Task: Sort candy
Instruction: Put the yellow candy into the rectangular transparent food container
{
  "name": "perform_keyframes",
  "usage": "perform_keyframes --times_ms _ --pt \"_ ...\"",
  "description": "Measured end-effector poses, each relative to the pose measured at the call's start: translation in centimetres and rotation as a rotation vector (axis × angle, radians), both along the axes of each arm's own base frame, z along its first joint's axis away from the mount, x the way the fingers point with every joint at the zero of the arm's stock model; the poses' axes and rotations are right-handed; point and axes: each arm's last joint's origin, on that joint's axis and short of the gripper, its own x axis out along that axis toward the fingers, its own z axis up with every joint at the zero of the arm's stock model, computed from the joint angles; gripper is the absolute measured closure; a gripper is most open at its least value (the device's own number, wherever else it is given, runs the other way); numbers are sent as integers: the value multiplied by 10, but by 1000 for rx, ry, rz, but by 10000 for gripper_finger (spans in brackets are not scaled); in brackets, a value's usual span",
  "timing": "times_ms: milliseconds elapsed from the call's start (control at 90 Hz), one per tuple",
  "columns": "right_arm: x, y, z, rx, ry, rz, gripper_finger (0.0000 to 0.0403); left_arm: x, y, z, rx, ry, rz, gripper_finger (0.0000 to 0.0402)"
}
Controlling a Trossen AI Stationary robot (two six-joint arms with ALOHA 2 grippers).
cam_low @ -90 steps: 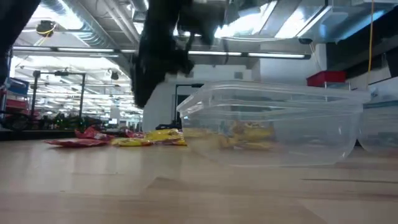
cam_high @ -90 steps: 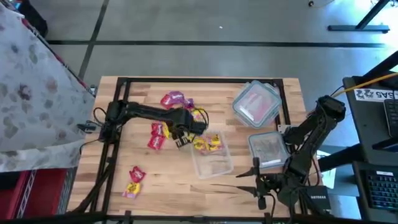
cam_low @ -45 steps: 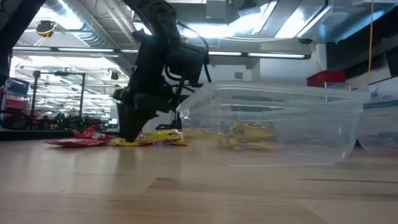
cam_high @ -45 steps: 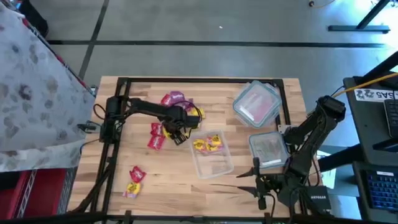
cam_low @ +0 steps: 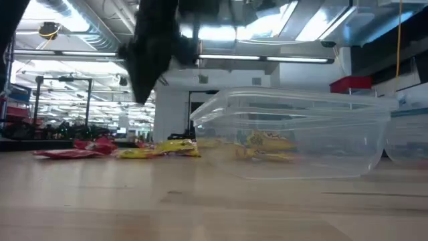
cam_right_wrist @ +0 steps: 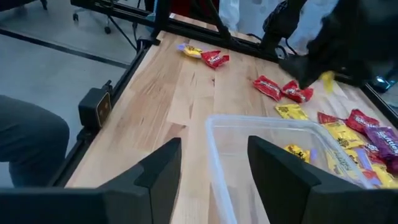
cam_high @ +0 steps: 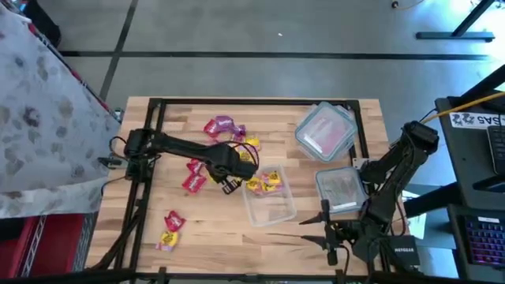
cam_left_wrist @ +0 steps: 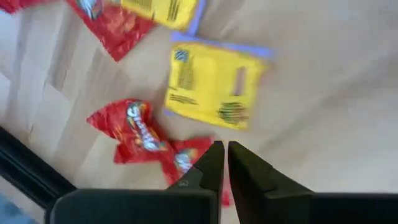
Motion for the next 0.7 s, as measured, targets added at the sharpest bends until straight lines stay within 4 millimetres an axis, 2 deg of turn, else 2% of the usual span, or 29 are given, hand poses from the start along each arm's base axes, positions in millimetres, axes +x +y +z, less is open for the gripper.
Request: perform_keyframes --times_ms 133,211,278,422,600,700 --pt "0 0 0 -7 -6 -9 231 15 -19 32 35 -201 -57 400" --pt "0 0 0 -8 -7 -10 231 22 -27 38 34 -278 -99 400" --pt "0 0 0 -8 -8 -11 231 21 -32 37 66 -272 -145 400" --pt "0 0 0 -4 -9 -10 231 12 -28 16 99 -141 -183 381" --pt "0 0 0 4 -4 -1 231 -3 -8 -24 88 47 -226 309" --pt "0 0 0 4 -4 0 231 -7 4 -49 65 57 -215 272"
